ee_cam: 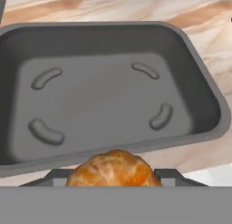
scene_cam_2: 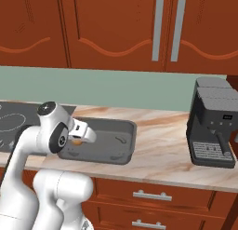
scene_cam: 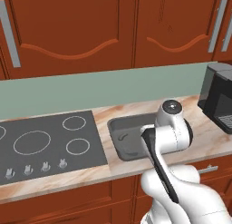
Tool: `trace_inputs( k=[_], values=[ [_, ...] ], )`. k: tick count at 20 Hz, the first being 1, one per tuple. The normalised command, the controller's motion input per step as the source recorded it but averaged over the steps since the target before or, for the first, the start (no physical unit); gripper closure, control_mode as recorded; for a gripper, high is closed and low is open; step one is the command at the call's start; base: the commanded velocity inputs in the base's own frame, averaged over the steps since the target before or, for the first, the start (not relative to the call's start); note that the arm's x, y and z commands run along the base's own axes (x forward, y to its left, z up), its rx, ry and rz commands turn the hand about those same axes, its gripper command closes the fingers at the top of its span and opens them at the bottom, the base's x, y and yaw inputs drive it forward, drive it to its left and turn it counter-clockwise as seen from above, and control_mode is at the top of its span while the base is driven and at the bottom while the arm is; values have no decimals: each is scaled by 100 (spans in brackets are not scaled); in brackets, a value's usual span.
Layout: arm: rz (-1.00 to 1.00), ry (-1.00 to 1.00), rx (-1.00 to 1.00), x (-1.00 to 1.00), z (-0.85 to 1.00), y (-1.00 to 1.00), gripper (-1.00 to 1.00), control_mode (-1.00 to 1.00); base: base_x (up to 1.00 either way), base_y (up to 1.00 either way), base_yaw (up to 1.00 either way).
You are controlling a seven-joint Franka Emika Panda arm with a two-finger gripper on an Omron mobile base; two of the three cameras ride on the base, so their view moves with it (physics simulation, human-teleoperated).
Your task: Pick the peach and tangerine from the fridge and place them inside the tupperware on the counter.
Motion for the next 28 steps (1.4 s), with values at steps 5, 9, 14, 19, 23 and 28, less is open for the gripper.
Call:
trace_inputs(
  k=[5,9,14,19,23,28],
  values=[
    [9,0,2,55,-33,31,100,-100,0,0,0],
    [10,2,2,53,-25,26,100,-100,0,0,0],
    [10,1,1,53,-21,17,100,-100,0,0,0],
    [5,2,0,18,-37,2,100,-100,0,0,0],
    [0,6,0,8,-38,0,100,-100,0,0,0],
    [0,5,0,27,-30,-3,100,-100,0,0,0]
  ],
)
